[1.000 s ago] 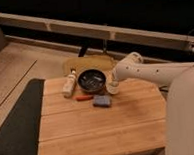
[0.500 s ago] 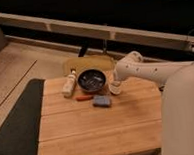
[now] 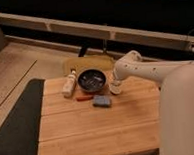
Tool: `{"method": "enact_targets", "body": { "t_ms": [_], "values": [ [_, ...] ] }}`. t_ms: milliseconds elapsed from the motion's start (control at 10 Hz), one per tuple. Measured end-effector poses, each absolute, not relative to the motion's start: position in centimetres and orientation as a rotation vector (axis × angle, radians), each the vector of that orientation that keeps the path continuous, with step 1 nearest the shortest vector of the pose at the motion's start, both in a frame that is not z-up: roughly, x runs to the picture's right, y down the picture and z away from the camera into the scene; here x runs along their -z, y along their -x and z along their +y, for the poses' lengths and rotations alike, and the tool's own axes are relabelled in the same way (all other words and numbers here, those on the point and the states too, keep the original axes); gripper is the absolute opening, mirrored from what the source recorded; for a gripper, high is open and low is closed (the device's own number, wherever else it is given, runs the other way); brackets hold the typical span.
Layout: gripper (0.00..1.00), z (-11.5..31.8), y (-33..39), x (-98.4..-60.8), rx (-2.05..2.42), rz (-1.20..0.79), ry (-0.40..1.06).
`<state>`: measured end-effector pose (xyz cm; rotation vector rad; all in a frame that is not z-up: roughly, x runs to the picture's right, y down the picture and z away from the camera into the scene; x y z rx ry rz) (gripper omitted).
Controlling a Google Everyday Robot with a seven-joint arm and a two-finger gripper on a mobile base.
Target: Place the ceramic cup over the eraser
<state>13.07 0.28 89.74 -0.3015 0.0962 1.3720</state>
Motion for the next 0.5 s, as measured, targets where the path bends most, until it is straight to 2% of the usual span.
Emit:
{"method": "enact_targets", "body": {
  "t_ms": [500],
  "values": [
    [0.78, 0.30, -12.92, -89.80, -1.369, 0.095, 0.304]
  ]
}}
